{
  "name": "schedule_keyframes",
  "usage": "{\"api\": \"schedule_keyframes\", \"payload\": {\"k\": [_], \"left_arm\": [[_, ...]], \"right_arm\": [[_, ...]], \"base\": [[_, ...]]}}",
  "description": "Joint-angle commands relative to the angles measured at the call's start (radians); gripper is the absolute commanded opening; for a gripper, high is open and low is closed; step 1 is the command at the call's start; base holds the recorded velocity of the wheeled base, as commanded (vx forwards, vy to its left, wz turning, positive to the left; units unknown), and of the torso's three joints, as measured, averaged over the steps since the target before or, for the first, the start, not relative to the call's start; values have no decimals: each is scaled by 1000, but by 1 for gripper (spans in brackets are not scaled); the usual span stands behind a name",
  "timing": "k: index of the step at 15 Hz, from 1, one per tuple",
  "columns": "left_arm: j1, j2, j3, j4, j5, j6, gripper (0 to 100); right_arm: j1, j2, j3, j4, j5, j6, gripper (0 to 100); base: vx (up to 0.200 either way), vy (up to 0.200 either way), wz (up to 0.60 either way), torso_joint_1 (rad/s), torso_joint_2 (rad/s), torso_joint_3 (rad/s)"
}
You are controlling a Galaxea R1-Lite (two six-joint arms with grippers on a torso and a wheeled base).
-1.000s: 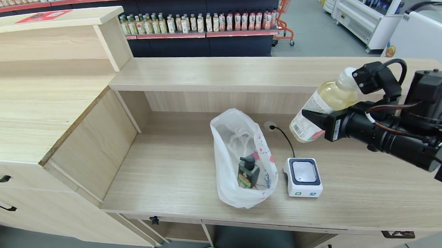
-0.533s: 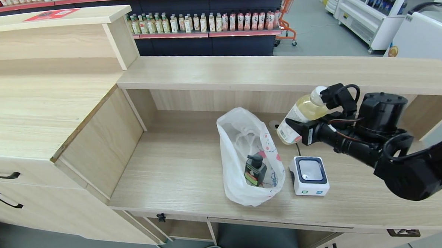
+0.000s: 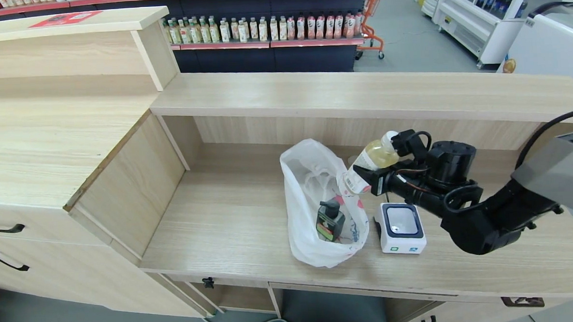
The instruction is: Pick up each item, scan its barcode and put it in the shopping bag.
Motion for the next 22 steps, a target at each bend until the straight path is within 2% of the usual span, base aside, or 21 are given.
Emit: {"api": "schedule_keyframes", "payload": {"k": [1, 4, 10, 17, 22], "left_arm": [[0, 1, 0, 0, 0, -1, 100], [0, 1, 0, 0, 0, 1, 100], [0, 1, 0, 0, 0, -1, 100], [0, 1, 0, 0, 0, -1, 100], [0, 0, 0, 0, 0, -1, 100]], "right_arm": [[1, 83, -45, -5, 16, 1, 0], [21, 109, -105, 9, 56, 33, 0], [47, 94, -246, 110, 56, 63, 0], [53, 177, -245, 107, 50, 69, 0], [39, 255, -245, 83, 48, -23, 0]], "base": [[0, 0, 0, 0, 0, 0], [0, 0, 0, 0, 0, 0], [0, 0, 0, 0, 0, 0], [0, 0, 0, 0, 0, 0], [0, 0, 0, 0, 0, 0]]}}
